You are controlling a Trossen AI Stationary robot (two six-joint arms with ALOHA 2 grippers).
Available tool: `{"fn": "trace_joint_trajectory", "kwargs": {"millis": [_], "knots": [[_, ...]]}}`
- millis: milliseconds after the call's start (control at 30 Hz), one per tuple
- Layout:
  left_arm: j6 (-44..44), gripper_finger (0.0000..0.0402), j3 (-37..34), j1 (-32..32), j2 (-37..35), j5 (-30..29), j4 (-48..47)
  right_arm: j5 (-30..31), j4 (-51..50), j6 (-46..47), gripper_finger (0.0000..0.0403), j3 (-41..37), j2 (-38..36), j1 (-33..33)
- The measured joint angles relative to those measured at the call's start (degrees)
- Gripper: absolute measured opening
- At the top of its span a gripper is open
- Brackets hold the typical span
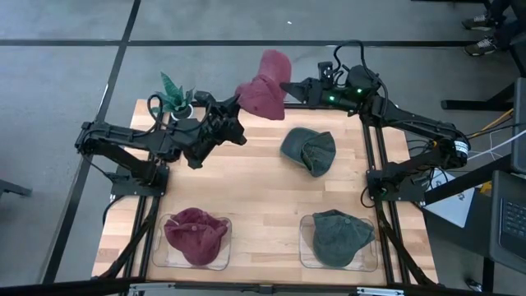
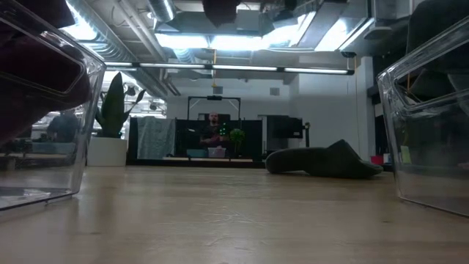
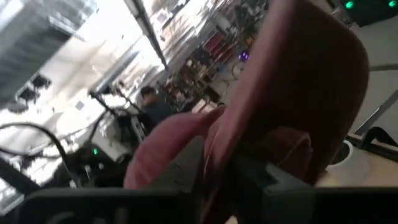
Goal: Pick & Place hat
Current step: Put the red cap into the left transparent bin
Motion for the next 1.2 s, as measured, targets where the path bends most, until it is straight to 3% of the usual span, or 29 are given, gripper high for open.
{"fn": "trace_joint_trajectory", "kwargs": {"millis": [333, 600, 733, 900, 1200], "knots": [[-5.56, 0.0026, 0.00, -2.44, 0.00, 0.04, -0.48, -3.76, -11.91, -6.61, 0.0123, 0.00, -0.07, -0.02], [-24.21, 0.0026, 0.00, -3.53, -0.40, 3.02, -12.49, -10.47, -22.46, -14.02, 0.0131, 0.00, -0.24, -0.02], [-35.23, 0.0026, 0.00, -3.51, -0.48, 8.64, -21.40, -12.93, -27.19, -16.06, 0.0131, 0.00, -0.66, -0.02], [-41.85, 0.0026, 0.00, -3.44, -0.59, 18.33, -27.80, -17.21, -34.84, -19.02, 0.0132, 0.00, -1.93, -0.02], [-42.81, 0.0026, 0.00, -0.52, -3.20, 46.15, -35.03, -17.91, -48.19, -24.22, 0.0132, 0.00, -5.56, 0.00]]}}
